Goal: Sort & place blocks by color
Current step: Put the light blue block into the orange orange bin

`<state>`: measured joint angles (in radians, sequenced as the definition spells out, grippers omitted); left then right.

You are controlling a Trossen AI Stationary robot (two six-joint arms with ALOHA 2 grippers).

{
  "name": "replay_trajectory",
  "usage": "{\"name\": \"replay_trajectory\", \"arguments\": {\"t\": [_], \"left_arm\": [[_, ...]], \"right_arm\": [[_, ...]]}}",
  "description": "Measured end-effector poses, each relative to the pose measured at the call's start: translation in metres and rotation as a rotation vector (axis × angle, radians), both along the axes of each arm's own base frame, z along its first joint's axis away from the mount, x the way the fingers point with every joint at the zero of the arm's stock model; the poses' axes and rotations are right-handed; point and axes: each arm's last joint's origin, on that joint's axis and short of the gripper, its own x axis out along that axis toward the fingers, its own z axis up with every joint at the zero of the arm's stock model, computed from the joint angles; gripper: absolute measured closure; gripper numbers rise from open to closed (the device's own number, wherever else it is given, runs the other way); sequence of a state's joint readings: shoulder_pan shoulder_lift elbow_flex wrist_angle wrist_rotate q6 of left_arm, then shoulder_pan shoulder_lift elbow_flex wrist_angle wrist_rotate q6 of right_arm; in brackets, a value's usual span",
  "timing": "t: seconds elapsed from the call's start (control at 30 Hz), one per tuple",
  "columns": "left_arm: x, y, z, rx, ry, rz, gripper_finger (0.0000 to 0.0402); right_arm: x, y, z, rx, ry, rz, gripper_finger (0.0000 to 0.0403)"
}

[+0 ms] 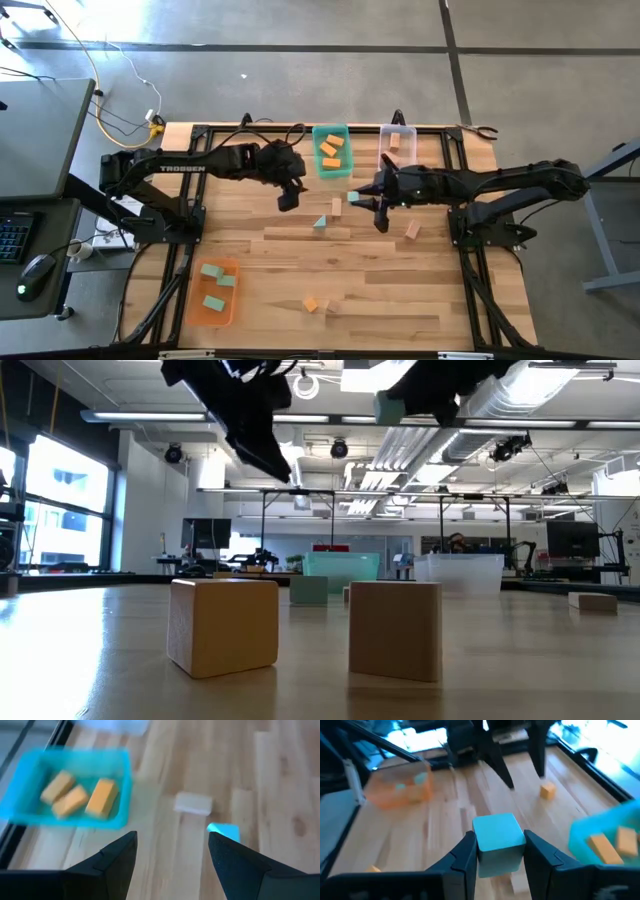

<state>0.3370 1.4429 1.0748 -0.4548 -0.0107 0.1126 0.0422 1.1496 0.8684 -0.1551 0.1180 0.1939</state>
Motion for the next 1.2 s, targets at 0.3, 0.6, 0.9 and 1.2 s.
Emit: {"name": "replay_trajectory", "arguments": {"t": [0.3,0.6,0.9,1.2], "left_arm": [[0.018,-0.013,0.016,0.069,-0.205,-0.197,0.0169],[0.032,-0.028,0.032,0.106,-0.399,-0.214,0.0169],[0.039,-0.038,0.046,0.131,-0.549,-0.234,0.0169],[0.041,-0.041,0.053,0.148,-0.624,-0.241,0.0169]], "right_arm": [[0.004,0.001,0.011,-0.063,-0.117,0.067,0.0305],[0.008,0.002,0.024,-0.151,-0.246,0.103,0.0305],[0.009,0.001,0.03,-0.194,-0.312,0.107,0.0305],[0.009,0.001,0.034,-0.216,-0.352,0.093,0.0305]]}}
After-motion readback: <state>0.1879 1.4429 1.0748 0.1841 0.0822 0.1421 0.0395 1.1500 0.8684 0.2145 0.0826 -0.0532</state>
